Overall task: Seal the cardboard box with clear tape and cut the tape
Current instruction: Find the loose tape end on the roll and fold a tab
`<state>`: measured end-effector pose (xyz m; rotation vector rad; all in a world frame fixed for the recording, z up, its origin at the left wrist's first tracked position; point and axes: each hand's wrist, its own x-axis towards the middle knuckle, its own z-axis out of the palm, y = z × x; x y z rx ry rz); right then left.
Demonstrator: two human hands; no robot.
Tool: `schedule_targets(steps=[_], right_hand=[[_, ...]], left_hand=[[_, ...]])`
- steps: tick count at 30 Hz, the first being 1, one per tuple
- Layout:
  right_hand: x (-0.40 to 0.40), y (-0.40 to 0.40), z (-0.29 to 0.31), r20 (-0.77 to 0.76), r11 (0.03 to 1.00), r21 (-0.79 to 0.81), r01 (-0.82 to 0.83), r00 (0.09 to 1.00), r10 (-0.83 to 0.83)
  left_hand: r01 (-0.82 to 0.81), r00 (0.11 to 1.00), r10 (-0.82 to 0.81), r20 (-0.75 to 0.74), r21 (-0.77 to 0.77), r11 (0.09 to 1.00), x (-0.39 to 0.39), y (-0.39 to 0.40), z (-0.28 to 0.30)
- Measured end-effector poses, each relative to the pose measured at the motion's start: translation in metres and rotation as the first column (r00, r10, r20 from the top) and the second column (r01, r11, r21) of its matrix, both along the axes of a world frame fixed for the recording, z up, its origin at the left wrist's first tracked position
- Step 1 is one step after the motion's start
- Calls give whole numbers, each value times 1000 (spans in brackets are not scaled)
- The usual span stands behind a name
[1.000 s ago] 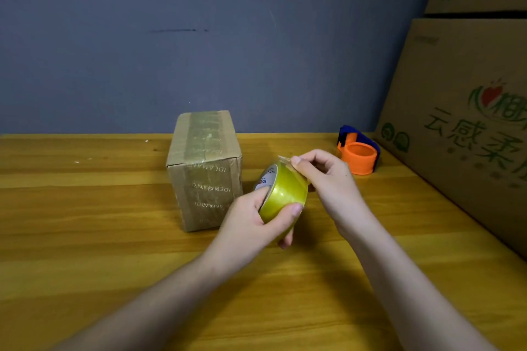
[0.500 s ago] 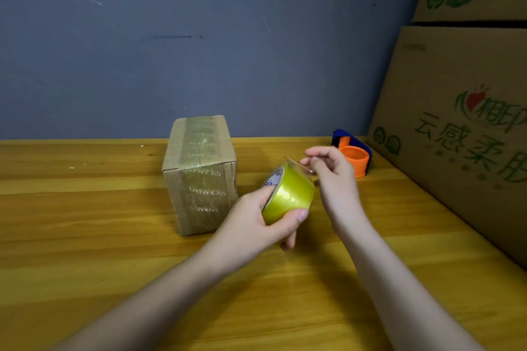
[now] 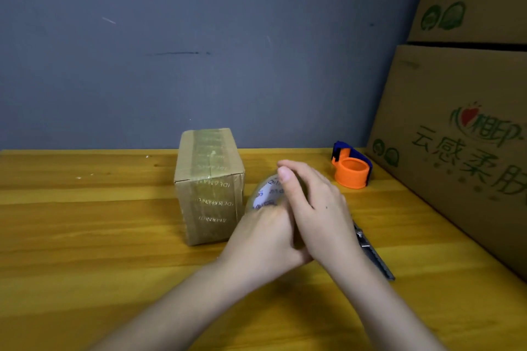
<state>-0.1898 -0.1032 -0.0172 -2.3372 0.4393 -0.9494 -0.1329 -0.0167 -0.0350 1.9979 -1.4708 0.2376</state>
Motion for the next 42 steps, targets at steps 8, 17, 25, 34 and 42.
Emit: schedule_targets(steps=[8,17,25,34,42], right_hand=[[23,-22,10,-54,912,365,-185,974,219],[8,-47,6,-81,554,694,-460,714,695],[9,-44,2,19,559,682,-472,775,631],[7,-52,-9,-22,457,748,-481,670,742],[13,-52,-16,15,448,787,-425,738,674]], left_hand=[[-44,985,33,168,61,997,7,3,0],[135,901,-194,388,172,976,4,5,-11],[115,880,-179,441,167,979,9,5,-13],[137,798,-273,537,279,950,2,7,-15],[163,823,-261,504,230,959,7,7,-14]])
